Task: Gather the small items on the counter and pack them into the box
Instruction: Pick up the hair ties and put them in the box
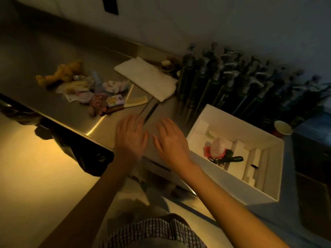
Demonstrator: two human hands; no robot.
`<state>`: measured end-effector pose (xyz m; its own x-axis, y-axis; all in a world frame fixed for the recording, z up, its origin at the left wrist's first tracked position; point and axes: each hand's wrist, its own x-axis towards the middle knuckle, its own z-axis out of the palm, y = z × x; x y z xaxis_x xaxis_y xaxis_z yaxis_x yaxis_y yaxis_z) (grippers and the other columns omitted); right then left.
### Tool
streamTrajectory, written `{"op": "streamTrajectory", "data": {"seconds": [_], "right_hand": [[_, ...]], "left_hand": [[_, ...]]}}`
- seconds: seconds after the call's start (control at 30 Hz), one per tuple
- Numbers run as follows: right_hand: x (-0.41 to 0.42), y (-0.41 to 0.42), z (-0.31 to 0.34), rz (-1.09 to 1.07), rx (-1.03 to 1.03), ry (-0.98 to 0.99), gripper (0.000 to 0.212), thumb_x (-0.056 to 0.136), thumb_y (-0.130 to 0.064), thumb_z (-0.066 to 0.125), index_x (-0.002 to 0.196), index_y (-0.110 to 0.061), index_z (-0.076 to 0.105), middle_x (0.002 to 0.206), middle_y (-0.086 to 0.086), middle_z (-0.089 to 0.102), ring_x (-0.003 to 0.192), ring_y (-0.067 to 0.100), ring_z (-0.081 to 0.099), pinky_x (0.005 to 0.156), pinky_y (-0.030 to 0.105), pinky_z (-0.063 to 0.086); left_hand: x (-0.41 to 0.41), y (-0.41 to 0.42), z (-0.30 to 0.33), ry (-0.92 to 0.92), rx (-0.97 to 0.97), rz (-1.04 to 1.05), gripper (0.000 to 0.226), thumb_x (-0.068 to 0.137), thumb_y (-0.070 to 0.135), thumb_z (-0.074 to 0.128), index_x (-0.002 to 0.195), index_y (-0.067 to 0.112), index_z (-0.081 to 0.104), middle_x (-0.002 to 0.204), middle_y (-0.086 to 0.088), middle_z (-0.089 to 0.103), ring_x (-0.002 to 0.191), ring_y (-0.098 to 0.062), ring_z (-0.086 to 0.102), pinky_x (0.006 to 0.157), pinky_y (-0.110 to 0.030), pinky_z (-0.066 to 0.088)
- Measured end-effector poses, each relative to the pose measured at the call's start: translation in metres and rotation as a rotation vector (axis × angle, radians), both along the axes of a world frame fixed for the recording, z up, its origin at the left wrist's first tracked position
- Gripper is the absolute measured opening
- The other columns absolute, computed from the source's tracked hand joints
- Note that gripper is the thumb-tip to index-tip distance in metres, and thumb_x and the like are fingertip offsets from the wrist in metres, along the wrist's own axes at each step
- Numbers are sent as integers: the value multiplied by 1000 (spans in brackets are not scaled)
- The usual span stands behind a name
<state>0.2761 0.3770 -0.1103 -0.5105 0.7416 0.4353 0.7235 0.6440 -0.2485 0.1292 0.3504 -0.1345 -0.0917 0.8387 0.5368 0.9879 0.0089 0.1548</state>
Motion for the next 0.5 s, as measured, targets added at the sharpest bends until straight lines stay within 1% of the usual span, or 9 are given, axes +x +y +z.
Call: {"op": "streamTrajectory", "data": {"seconds": [0.03,0.1,0.13,0.17,0.27,0.37,0.4,0.43,0.5], "right_hand": [[-10,-1,-3,-7,-10,-1,41,92,-26,44,115,1,63,118,20,63,115,33,57,104,37,38],[-29,-4,-8,-23,-12,13,34,89,-20,53,113,1,64,116,20,64,111,31,58,102,32,36],[-39,-5,-11,-30,-26,11,32,87,-17,59,114,1,63,115,19,64,110,31,58,100,31,37],[-50,-5,-14,-38,-52,-4,33,87,-17,60,116,0,62,117,19,63,111,30,58,100,31,38],[-83,-8,-22,-71,-166,-38,39,92,-24,48,123,-2,57,126,19,58,120,31,53,103,35,38],[-115,-7,-26,-110,-212,-33,36,91,-17,57,122,1,57,125,22,58,119,34,53,102,39,39],[-124,-6,-27,-126,-228,-36,36,92,-17,56,123,1,57,126,22,57,120,34,52,103,41,39],[-132,-6,-27,-141,-247,-39,38,94,-20,51,125,1,55,127,22,56,121,34,51,104,42,38],[-146,-4,-26,-167,-281,-43,47,95,-31,35,126,-2,55,129,19,55,121,31,50,104,45,41]], "left_hand": [[-11,-6,-4,-18,19,-2,38,91,21,53,120,-1,59,122,-21,59,115,-37,54,98,-47,41],[-35,-18,-10,-62,64,-18,35,93,20,52,118,-3,60,120,-22,59,113,-37,54,96,-47,42],[-49,-24,-13,-77,61,-14,34,94,20,51,117,-3,60,119,-23,59,113,-37,54,96,-46,42],[-64,-29,-16,-84,44,1,35,95,21,49,117,-3,60,119,-23,59,113,-37,54,96,-45,41],[-108,-39,-27,-85,-20,43,35,95,21,48,119,-3,59,120,-23,58,115,-38,52,98,-45,39],[-146,-42,-35,-83,-46,68,35,96,22,49,120,-1,59,123,-22,57,118,-37,51,99,-46,40],[-156,-42,-37,-89,-59,80,36,96,23,48,121,0,59,124,-22,57,118,-36,50,100,-46,40],[-166,-41,-37,-94,-76,93,37,96,25,47,121,1,59,125,-21,57,119,-36,50,100,-45,39],[-182,-37,-39,-88,-115,112,40,96,27,43,123,2,59,128,-20,56,121,-35,50,101,-45,39]]}}
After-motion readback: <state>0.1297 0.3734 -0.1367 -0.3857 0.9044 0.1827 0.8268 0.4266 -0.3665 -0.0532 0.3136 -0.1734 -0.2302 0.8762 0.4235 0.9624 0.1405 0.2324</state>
